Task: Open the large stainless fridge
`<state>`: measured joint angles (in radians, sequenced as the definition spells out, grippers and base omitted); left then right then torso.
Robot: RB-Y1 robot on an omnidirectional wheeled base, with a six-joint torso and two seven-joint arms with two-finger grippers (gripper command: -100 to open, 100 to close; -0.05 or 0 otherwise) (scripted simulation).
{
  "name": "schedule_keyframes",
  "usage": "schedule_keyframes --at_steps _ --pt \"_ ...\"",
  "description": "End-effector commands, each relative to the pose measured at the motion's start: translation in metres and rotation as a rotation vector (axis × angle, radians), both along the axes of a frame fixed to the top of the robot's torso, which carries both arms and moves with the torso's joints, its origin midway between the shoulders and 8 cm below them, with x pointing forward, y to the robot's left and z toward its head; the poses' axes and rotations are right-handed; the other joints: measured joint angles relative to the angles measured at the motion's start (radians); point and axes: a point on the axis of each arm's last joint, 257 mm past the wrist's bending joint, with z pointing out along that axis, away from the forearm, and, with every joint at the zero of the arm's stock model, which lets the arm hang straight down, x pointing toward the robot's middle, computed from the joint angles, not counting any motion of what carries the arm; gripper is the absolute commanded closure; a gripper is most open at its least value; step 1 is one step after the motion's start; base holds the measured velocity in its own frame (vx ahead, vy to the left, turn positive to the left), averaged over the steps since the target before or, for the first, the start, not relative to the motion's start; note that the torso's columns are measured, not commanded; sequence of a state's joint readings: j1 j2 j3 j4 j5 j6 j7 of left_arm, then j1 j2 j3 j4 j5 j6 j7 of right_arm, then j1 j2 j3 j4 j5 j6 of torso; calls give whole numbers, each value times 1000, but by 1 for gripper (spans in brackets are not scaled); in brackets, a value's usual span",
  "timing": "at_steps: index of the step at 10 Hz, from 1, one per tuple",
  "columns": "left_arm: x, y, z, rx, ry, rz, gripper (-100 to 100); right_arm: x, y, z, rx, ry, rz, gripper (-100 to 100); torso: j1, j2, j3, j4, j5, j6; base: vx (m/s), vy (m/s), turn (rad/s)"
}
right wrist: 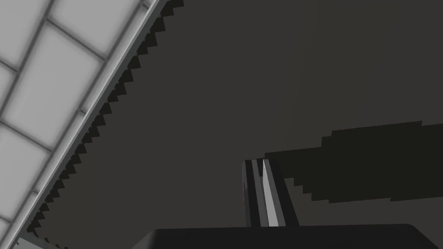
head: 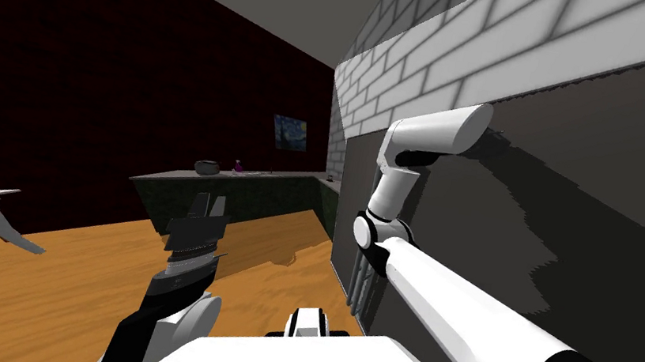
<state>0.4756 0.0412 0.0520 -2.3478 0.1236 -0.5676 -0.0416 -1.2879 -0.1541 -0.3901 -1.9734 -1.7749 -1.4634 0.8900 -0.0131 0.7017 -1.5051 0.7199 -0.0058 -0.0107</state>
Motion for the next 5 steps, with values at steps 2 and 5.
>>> schedule_keyframes --at_steps 2,5 --pt "0 0 0 0 0 0 0 29 9 4 20 36 115 -100 0 5 4 2 0 2 -41 1 109" --pt "0 0 0 0 0 0 0 45 17 8 25 47 191 -100 -1 18 15 8 -2 5 -37 8 75"
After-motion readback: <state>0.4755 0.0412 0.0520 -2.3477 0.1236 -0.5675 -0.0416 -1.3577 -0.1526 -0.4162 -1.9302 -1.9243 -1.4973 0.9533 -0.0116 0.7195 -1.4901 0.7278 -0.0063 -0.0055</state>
